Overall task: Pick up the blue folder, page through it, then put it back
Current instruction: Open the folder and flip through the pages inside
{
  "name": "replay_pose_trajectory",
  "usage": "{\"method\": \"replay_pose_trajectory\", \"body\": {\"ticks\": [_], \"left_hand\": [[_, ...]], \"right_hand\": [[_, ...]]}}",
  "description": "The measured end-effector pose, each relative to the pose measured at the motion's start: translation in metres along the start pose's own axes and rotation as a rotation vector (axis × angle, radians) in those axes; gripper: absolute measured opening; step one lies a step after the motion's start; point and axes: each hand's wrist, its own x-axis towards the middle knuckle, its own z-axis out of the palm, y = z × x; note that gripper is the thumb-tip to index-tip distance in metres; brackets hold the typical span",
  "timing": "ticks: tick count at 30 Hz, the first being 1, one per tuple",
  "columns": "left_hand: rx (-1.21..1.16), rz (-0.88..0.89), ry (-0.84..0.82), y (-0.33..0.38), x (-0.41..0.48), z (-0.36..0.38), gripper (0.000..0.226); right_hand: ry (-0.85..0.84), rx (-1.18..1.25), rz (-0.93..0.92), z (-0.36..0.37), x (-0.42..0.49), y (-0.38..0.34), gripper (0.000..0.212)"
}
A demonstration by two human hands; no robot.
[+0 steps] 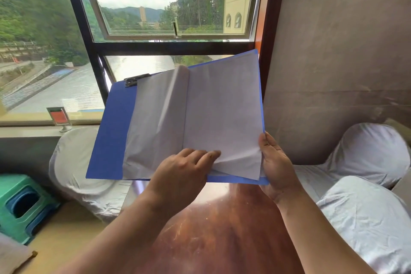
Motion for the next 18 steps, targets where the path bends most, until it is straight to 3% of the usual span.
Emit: {"method": "replay_pose_trajectory", "body": {"ticks": [1,5,10,14,18], "left_hand": [[0.01,-0.014,0.006,0.0,0.0,0.0,0.046],[-0.009,-0.113,0.041,-0.002,-0.004,-0.001,0.011],[-0.254,-0.48,0.163,-0.006,-0.013,0.001,0.013],[-0.778,-1.055,0.331,-0.016,-0.02,0.007,0.024],[-1.354,-1.296,0.548,-0.023,-0.026,0.012,0.012]], "right_hand": [[-0.003,-0.003,0.002,0.0,0.0,0.0,0.058],[0.007,0.031,0.0,-0.002,-0.003,-0.001,0.032],[0.008,0.114,-0.002,-0.002,-0.004,-0.003,0.036],[0.028,0.1,-0.003,-0.006,-0.003,-0.004,0.035],[0.056,0.119,-0.022,-0.01,0.001,-0.008,0.041]]}}
